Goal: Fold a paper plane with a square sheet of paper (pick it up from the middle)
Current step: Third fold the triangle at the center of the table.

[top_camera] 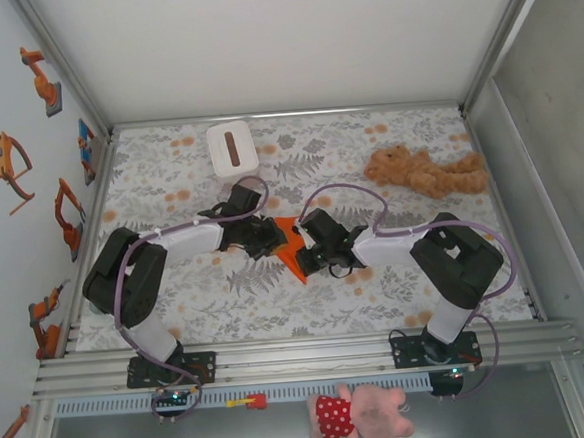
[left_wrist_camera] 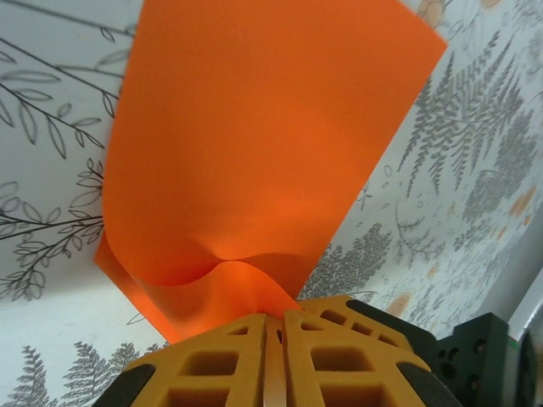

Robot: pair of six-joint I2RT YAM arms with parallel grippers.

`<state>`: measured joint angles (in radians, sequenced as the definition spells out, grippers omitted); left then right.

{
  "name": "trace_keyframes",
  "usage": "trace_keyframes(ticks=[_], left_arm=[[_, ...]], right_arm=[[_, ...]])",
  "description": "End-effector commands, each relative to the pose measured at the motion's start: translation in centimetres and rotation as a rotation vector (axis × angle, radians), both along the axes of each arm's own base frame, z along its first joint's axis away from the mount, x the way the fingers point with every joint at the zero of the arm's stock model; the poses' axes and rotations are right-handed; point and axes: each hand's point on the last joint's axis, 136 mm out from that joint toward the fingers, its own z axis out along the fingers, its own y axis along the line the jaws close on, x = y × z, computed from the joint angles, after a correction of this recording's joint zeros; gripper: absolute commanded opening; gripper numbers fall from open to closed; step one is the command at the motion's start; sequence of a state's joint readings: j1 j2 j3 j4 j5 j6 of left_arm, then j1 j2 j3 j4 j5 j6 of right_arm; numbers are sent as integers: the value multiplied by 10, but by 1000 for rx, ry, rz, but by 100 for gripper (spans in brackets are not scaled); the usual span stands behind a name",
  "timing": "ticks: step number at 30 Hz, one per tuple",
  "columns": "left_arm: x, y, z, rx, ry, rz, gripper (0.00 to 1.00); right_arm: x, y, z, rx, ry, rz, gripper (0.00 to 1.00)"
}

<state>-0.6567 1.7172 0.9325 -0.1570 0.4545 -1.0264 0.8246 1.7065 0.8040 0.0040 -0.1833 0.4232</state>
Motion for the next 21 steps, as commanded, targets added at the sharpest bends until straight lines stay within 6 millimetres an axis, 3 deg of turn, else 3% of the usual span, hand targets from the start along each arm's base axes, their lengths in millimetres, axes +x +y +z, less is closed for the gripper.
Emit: trace_keyframes(ticks=[1, 21], left_arm=[[-7, -4, -6, -9, 36, -7, 12], [-20, 10, -32, 70, 89, -3, 11]], right_arm=[[-2, -7, -11, -44, 42, -19, 0], [-1, -9, -12, -57, 44, -24, 0]])
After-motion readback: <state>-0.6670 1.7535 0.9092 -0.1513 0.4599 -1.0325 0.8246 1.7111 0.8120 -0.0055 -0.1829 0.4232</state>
